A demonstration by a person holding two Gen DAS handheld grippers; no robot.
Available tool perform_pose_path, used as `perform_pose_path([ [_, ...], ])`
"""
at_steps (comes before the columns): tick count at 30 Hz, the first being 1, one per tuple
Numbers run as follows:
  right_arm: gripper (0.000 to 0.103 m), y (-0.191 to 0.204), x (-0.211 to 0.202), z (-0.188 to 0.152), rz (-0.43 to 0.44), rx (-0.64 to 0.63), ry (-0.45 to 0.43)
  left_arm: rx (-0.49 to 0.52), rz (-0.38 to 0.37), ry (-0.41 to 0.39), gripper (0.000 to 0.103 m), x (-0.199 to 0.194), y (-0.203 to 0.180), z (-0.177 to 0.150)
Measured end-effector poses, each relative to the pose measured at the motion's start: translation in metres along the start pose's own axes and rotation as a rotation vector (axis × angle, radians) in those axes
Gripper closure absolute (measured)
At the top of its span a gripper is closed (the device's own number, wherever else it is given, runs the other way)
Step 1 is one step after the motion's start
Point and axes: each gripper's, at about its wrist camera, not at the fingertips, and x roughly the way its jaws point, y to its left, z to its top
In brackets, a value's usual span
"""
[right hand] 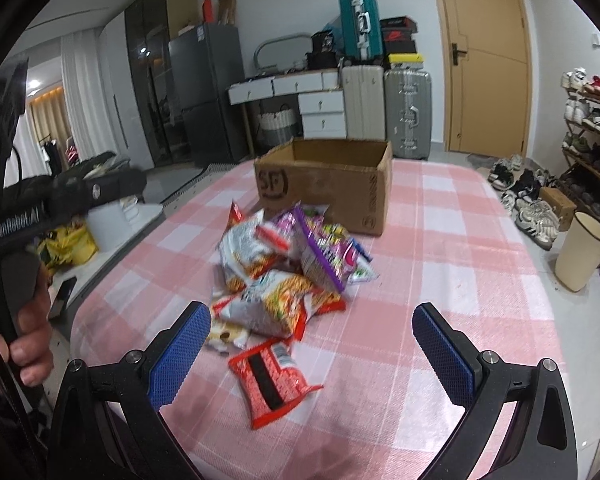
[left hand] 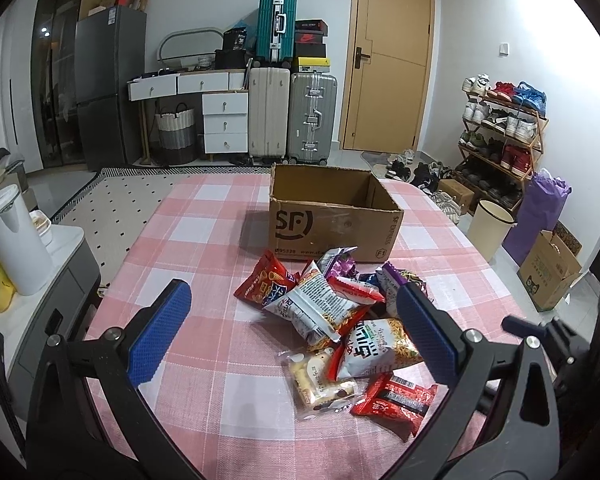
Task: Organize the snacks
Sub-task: 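Lower the right tool onto the red wafer pack and close it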
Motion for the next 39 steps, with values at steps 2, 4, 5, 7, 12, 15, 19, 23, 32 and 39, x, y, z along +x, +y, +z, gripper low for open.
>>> perform_pose_path([
  [2, 0.0, 0.002, 0.009, -0.006, 0.014, -0.012, 0.029, -0.005, -0.004, 0.007, 0.001, 0.005, 0.003, -0.002],
  [4, 0.0, 0.004, 0.02, -0.013, 0.039, -0.023, 0.066, -0.006, -0.015, 0.015, 0.001, 0.009, 0.006, -0.005],
  [5, 0.0, 0.005, 0.022, -0.015, 0.048, -0.025, 0.078, -0.007, -0.018, 0.018, 0.001, 0.01, 0.006, -0.006],
  [7, 0.0, 0.007, 0.031, -0.02, 0.059, -0.033, 0.101, -0.009, -0.019, 0.025, 0.001, 0.014, 0.008, -0.008],
  [12, 0.0, 0.009, 0.049, -0.029, 0.089, -0.038, 0.147, -0.017, -0.026, 0.038, 0.001, 0.022, 0.014, -0.013],
  [15, 0.0, 0.013, 0.06, -0.034, 0.101, -0.048, 0.174, -0.022, -0.03, 0.049, 0.001, 0.028, 0.018, -0.016],
  [19, 0.0, 0.017, 0.071, -0.038, 0.12, -0.057, 0.199, -0.035, -0.03, 0.069, 0.001, 0.035, 0.024, -0.019],
  [23, 0.0, 0.018, 0.077, -0.041, 0.124, -0.06, 0.224, -0.046, -0.026, 0.084, 0.001, 0.044, 0.031, -0.022],
  [32, 0.008, 0.024, 0.09, -0.048, 0.122, -0.078, 0.262, -0.062, -0.029, 0.106, 0.001, 0.052, 0.04, -0.028],
  [39, 0.032, 0.024, 0.089, -0.049, 0.098, -0.08, 0.254, -0.062, -0.024, 0.109, 0.001, 0.051, 0.042, -0.031],
])
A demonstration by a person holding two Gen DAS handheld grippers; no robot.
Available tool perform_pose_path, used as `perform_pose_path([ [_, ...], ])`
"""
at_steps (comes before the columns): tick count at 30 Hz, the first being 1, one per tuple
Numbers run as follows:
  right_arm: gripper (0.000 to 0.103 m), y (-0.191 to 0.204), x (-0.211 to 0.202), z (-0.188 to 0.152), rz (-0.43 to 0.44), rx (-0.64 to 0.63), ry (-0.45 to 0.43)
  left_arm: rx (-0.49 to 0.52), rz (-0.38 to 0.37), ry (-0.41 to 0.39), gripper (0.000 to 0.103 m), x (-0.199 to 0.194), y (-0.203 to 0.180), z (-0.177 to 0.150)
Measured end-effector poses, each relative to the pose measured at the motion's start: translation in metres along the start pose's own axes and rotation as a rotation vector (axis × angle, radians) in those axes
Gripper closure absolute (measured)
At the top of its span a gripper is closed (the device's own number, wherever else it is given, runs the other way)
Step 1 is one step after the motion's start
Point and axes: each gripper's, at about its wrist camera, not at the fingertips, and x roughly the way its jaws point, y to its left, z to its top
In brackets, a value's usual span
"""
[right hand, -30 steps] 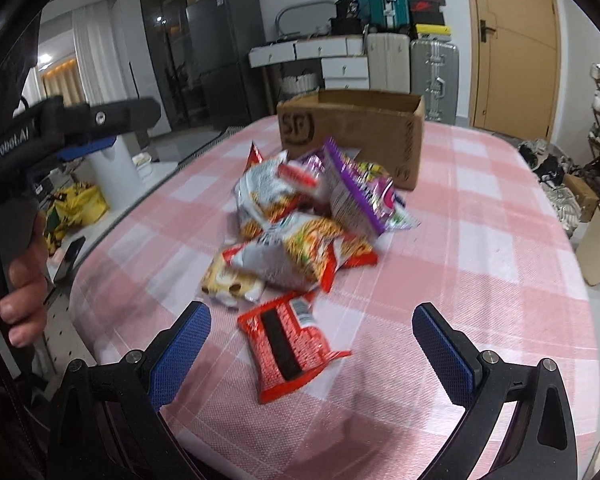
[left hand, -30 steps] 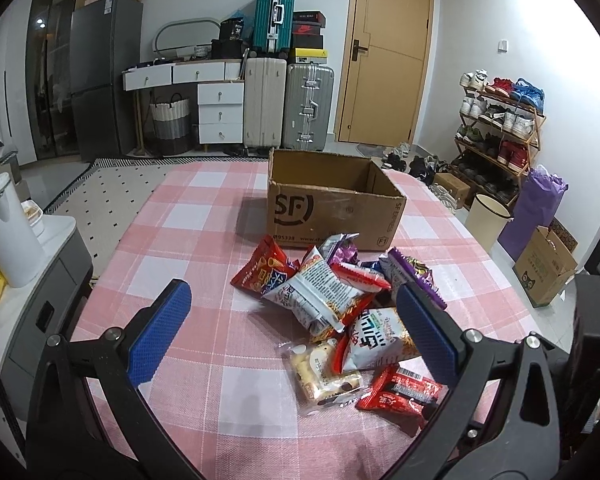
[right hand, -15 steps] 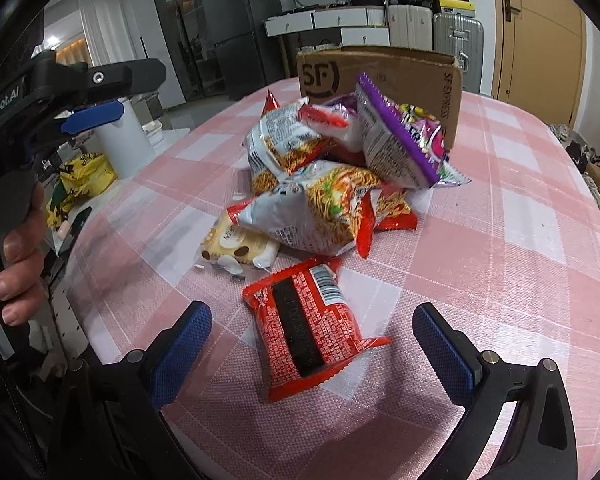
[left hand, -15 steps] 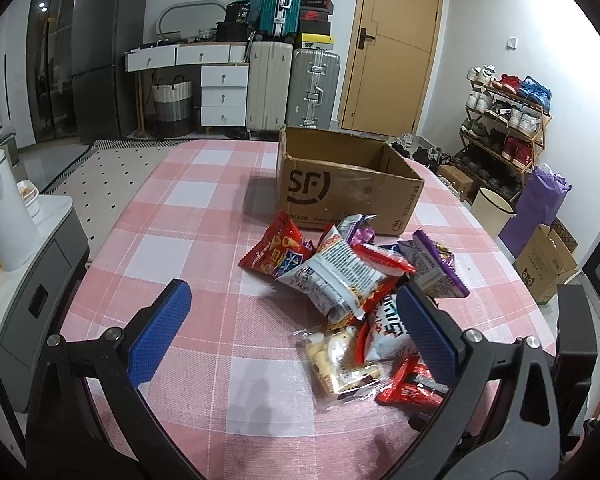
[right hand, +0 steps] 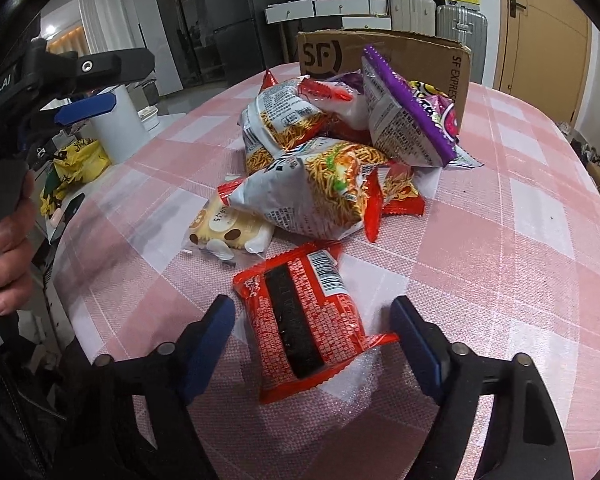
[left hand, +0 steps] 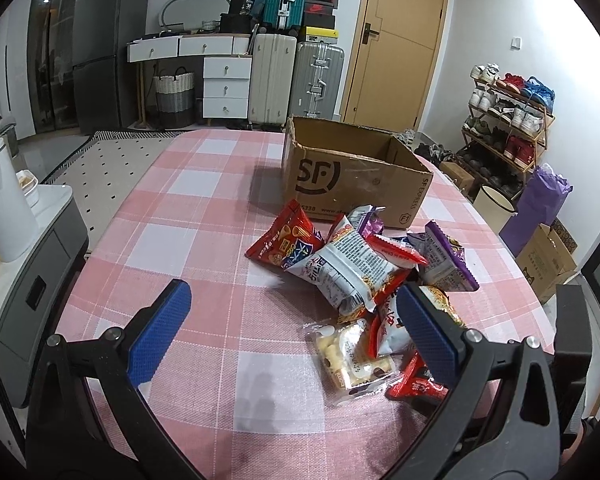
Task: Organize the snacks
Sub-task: 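Lower the right tool onto the red wafer pack and close it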
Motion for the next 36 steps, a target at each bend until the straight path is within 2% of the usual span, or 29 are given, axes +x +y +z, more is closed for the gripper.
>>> perform_pose_path([
  [6, 0.052, 0.001, -0.005, -0.004, -0.017, -0.034, -0.005, -0.009, 0.013, 0.009, 0.001, 0.002, 0.003, -0.002],
  [9, 0.057, 0.005, -0.005, -0.005, -0.018, -0.053, -0.007, -0.016, 0.022, 0.017, 0.001, 0.002, 0.005, -0.003],
  [16, 0.058, -0.003, -0.014, -0.009, 0.006, -0.018, -0.037, -0.029, 0.029, 0.061, 0.001, 0.007, 0.01, -0.009],
  [21, 0.058, -0.012, -0.026, -0.01, 0.013, 0.01, -0.068, -0.026, -0.013, 0.104, 0.001, 0.018, 0.006, -0.018],
  [26, 0.058, -0.02, -0.037, -0.013, 0.007, 0.028, -0.091, 0.007, -0.037, 0.169, 0.001, 0.033, -0.009, -0.029],
  [36, 0.058, -0.036, -0.053, -0.024, -0.011, 0.067, -0.125, 0.058, -0.029, 0.276, 0.001, 0.072, -0.04, -0.048],
])
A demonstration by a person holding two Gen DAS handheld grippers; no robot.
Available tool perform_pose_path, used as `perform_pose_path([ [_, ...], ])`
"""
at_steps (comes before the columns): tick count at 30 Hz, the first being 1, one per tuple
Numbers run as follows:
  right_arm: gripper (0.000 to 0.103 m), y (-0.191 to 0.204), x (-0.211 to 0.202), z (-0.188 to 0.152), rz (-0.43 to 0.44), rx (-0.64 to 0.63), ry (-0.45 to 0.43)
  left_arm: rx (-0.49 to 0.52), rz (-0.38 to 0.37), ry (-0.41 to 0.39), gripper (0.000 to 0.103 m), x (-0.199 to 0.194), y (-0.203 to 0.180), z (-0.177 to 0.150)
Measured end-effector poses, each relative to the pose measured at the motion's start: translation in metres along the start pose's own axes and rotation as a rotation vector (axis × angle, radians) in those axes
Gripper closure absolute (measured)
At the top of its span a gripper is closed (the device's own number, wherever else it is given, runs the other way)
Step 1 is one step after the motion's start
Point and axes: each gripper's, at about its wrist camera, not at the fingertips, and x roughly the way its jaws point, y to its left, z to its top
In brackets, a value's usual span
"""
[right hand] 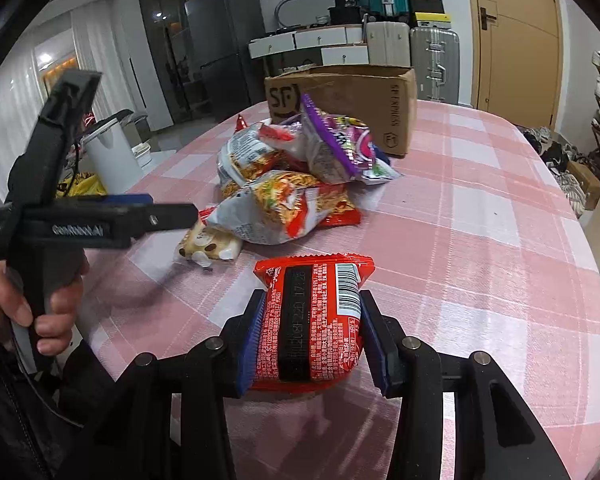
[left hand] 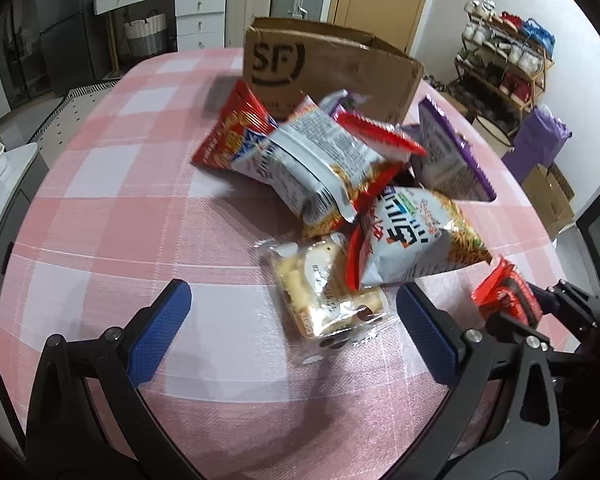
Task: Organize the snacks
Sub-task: 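Grasp the cream cracker pack with the left tool while the right holds the wafer pack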
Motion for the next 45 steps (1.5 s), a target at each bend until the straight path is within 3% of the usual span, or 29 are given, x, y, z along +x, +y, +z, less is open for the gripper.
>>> perform_pose_path([
  [16, 0.058, -0.021, -0.005, -0.008, 0.006, 0.056, -0.033, 0.056, 0.129, 0.123, 0.0, 0.064, -0.031, 0.013],
  [22, 0.058, -0.02, -0.005, -0.009, 0.009, 0.062, -0.034, 0.027, 0.119, 0.126, 0.001, 0.076, -0.028, 0.023],
  [25, 0.058, -0.02, -0.005, -0.009, 0.01, 0.061, -0.034, 0.03, 0.106, 0.118, 0.014, 0.076, -0.025, 0.024],
  [29, 0.058, -0.019, -0.005, -0.009, 0.007, 0.058, -0.033, 0.051, 0.083, 0.094, 0.045, 0.072, -0.021, 0.028],
  [30, 0.058, -0.018, -0.005, -0.009, 0.007, 0.057, -0.033, 0.053, 0.079, 0.093, 0.047, 0.07, -0.019, 0.03],
  [38, 0.058, -0.016, -0.004, -0.006, 0.001, 0.048, -0.034, 0.068, -0.002, 0.1, 0.048, 0.053, -0.009, 0.021],
  [45, 0.058, -0.01, -0.007, -0.002, 0.003, 0.033, -0.042, 0.067, -0.023, 0.104, 0.048, 0.038, 0.003, 0.017],
])
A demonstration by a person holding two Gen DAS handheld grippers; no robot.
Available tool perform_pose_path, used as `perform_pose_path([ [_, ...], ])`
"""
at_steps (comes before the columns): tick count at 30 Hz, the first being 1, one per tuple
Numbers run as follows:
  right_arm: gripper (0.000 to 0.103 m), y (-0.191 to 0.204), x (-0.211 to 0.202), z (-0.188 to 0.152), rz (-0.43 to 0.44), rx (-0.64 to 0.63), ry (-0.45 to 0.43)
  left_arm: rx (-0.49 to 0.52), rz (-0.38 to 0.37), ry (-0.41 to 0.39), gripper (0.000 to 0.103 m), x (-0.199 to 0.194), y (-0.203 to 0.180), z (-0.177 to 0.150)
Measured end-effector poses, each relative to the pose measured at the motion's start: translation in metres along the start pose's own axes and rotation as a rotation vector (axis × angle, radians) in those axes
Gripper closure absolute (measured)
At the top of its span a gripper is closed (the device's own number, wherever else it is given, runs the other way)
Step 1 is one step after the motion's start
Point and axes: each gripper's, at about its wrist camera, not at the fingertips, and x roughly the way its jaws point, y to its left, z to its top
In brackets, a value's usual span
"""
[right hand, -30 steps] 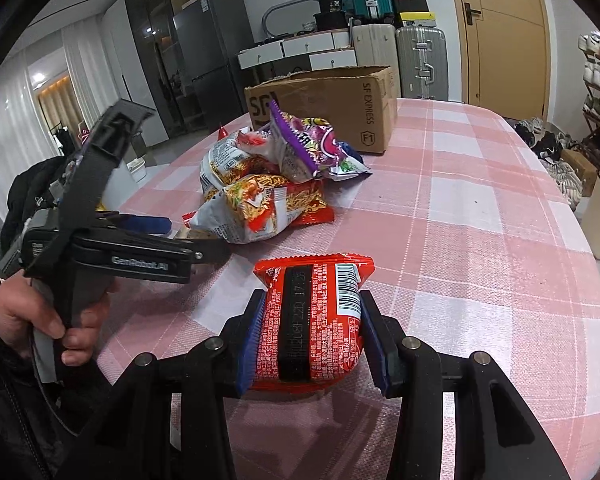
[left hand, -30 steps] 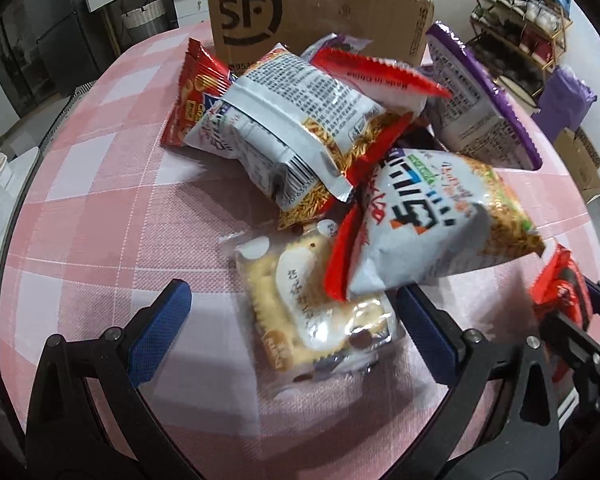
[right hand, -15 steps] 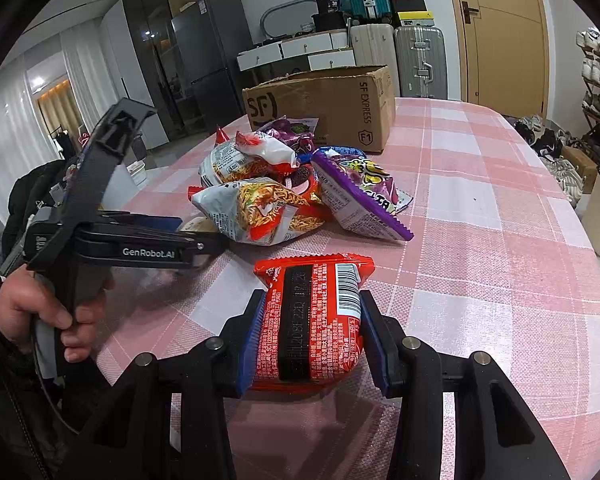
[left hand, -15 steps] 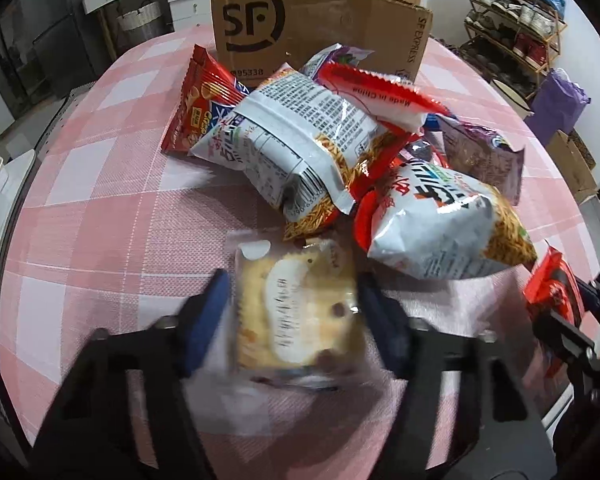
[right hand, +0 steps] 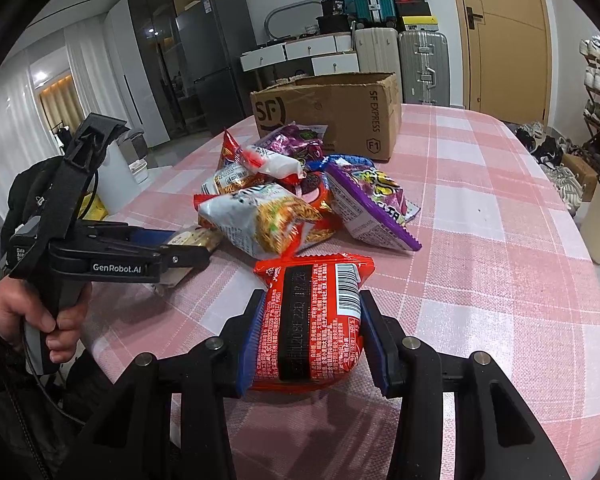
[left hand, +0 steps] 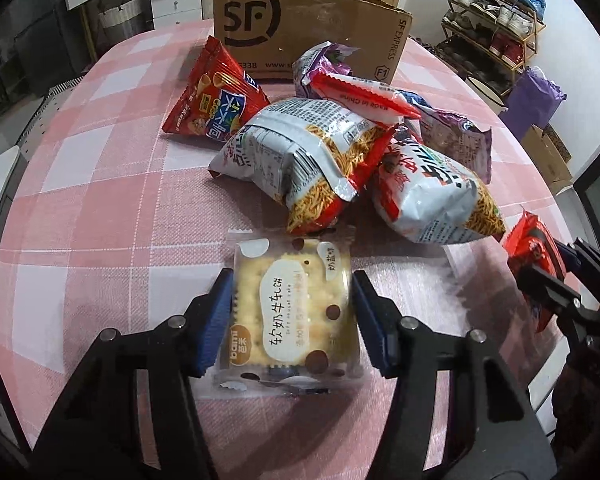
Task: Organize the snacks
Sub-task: 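Grasp the cream cracker pack with the left tool while the right holds the wafer pack, then carry both packs up over the cardboard box with both tools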
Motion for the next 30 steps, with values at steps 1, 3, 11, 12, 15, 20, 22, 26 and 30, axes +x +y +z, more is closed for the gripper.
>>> perform_pose_path([
  [1, 0.058, 0.001, 0.0, 0.001, 0.0, -0.002, 0.0, 0.0, -0.005, -0.002, 0.048, -0.002, 0.002, 0.002],
  [3, 0.058, 0.003, -0.001, 0.003, 0.001, -0.007, -0.002, -0.001, -0.013, -0.007, 0.048, -0.015, -0.001, -0.01],
  [11, 0.058, 0.011, -0.004, 0.011, -0.004, -0.026, -0.014, -0.012, -0.031, -0.065, 0.048, -0.05, 0.007, -0.017],
  [12, 0.058, 0.012, -0.005, 0.012, -0.002, -0.028, -0.015, -0.009, -0.029, -0.078, 0.048, -0.056, 0.003, -0.025],
  [15, 0.058, 0.017, -0.008, 0.017, -0.006, -0.037, -0.024, -0.007, -0.033, -0.112, 0.048, -0.076, 0.002, -0.033],
  [20, 0.058, 0.021, -0.011, 0.025, -0.009, -0.049, -0.038, -0.001, -0.048, -0.159, 0.048, -0.099, -0.001, -0.031],
  [22, 0.058, 0.023, -0.013, 0.028, -0.007, -0.052, -0.046, 0.003, -0.048, -0.172, 0.048, -0.105, -0.003, -0.03],
  [26, 0.058, 0.027, -0.017, 0.036, 0.003, -0.057, -0.059, -0.005, -0.045, -0.19, 0.048, -0.113, 0.0, -0.024],
  [30, 0.058, 0.028, -0.019, 0.049, 0.028, -0.055, -0.077, -0.005, -0.041, -0.215, 0.048, -0.118, 0.005, -0.013],
])
